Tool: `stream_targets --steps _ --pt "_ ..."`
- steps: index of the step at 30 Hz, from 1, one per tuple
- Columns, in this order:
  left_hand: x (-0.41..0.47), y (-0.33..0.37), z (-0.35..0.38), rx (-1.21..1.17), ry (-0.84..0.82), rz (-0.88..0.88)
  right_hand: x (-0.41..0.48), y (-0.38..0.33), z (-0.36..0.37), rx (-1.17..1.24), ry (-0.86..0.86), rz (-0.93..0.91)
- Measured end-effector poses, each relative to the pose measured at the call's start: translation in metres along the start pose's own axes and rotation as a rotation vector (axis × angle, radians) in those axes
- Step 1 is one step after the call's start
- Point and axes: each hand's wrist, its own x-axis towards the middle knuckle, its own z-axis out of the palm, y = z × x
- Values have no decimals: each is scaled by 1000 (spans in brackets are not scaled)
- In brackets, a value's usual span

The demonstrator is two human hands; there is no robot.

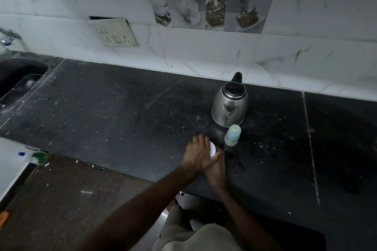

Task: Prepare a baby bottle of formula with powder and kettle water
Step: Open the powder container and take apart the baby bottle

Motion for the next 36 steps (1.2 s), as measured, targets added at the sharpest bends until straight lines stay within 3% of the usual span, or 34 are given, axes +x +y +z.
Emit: stream_targets --steps 2,6,10,15,19,23,26,31,36 --pt "-4 15 -4 -94 -81 -212 -3 -2 -3 3 22 7" --pt "-13 7 -16 -256 -254 -57 -18 7 -9 -17 -88 76" --pt "-17 17 -29 -232 -160 -280 -14 9 -4 -94 -78 94" --pt "-11 9 -36 -190 -244 -81 -11 11 -2 -53 -24 40" --pt "-9 11 -44 -207 -223 -329 -8 16 -1 -20 12 69" --pt "-9 5 -42 -202 -255 -113 -15 12 -1 -56 27 11" --pt "-11 7 -42 -234 -178 -185 -8 24 5 -122 30 -20" --pt "-17 -5 -47 -494 -95 -388 -5 4 -7 -7 1 14" --pt "-29 -68 -19 -1160 95 -724 -16 9 -4 -39 11 118"
